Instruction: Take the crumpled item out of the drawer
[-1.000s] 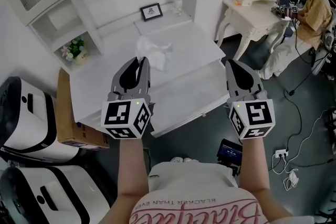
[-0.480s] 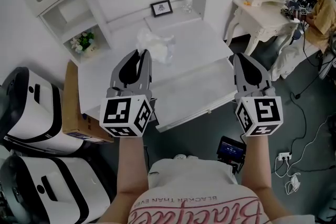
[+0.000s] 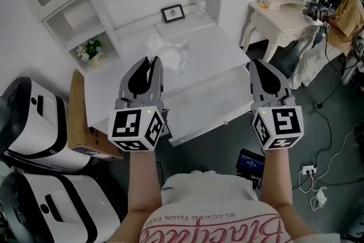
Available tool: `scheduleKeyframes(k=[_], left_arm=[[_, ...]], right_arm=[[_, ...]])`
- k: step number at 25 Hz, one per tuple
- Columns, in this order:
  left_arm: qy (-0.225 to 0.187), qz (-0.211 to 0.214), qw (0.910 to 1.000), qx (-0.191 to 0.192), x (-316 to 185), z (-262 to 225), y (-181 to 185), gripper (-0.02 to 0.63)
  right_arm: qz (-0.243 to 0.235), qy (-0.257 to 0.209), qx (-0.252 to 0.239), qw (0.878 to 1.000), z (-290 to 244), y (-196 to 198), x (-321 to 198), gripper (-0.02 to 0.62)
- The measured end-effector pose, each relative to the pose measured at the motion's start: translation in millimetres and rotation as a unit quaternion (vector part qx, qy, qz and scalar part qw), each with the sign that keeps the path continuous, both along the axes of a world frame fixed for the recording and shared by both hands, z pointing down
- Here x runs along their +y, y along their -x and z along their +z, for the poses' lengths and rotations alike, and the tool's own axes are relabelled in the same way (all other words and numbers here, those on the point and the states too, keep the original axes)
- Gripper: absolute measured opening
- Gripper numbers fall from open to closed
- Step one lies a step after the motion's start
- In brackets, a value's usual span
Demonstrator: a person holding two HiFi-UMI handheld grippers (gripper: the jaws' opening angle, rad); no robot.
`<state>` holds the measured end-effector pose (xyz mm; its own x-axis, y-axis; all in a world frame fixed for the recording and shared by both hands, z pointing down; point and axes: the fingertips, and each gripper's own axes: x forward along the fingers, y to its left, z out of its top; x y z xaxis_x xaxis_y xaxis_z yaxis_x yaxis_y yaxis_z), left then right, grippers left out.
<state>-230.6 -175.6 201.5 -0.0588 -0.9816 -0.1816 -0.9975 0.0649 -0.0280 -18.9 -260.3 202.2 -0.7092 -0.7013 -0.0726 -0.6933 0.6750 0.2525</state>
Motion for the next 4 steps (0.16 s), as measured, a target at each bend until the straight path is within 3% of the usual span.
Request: scheduleKeyframes(k=[4], left_arm=[[-0.001, 0.000, 1.0000, 0.005, 3.1, 1.9, 1.7, 0.067]], right_arm=[[0.001, -0.002, 0.000, 1.000, -0.5, 0.1, 3.0, 0.005]])
